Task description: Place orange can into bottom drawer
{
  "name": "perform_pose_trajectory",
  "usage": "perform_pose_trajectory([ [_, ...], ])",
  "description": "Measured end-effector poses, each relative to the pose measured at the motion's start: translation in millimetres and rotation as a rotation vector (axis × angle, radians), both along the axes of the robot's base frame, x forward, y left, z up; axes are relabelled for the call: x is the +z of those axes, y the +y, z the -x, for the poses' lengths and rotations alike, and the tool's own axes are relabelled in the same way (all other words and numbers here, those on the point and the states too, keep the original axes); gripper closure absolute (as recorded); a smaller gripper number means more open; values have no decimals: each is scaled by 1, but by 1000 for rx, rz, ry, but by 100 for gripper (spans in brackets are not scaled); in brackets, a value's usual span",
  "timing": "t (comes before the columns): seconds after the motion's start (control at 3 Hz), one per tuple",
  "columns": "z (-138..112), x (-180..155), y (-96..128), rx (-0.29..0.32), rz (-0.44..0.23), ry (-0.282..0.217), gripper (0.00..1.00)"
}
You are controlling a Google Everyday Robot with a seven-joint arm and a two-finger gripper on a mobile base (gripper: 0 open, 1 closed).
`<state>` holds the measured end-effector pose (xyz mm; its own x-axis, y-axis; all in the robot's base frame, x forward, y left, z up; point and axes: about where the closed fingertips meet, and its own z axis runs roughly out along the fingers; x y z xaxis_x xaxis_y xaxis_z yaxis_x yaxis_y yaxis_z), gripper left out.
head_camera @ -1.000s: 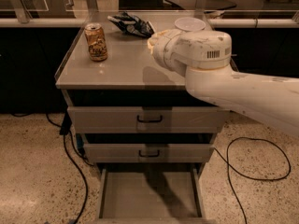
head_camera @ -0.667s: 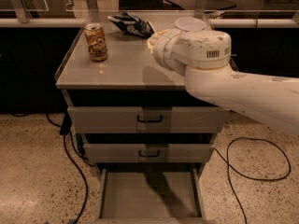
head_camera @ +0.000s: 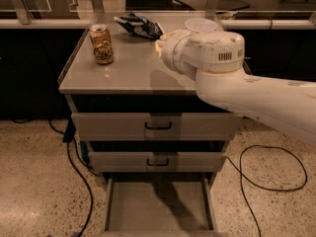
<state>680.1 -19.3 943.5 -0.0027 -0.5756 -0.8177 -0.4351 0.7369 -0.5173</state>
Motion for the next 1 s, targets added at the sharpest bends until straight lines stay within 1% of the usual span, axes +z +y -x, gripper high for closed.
perform_pose_trajectory([
  [0.33,1,3,1,1,6,-8,3],
  [0.67,24,67,-7,-16,64,-139,0],
  [1.0,90,155,-39,-125,202,-353,0],
])
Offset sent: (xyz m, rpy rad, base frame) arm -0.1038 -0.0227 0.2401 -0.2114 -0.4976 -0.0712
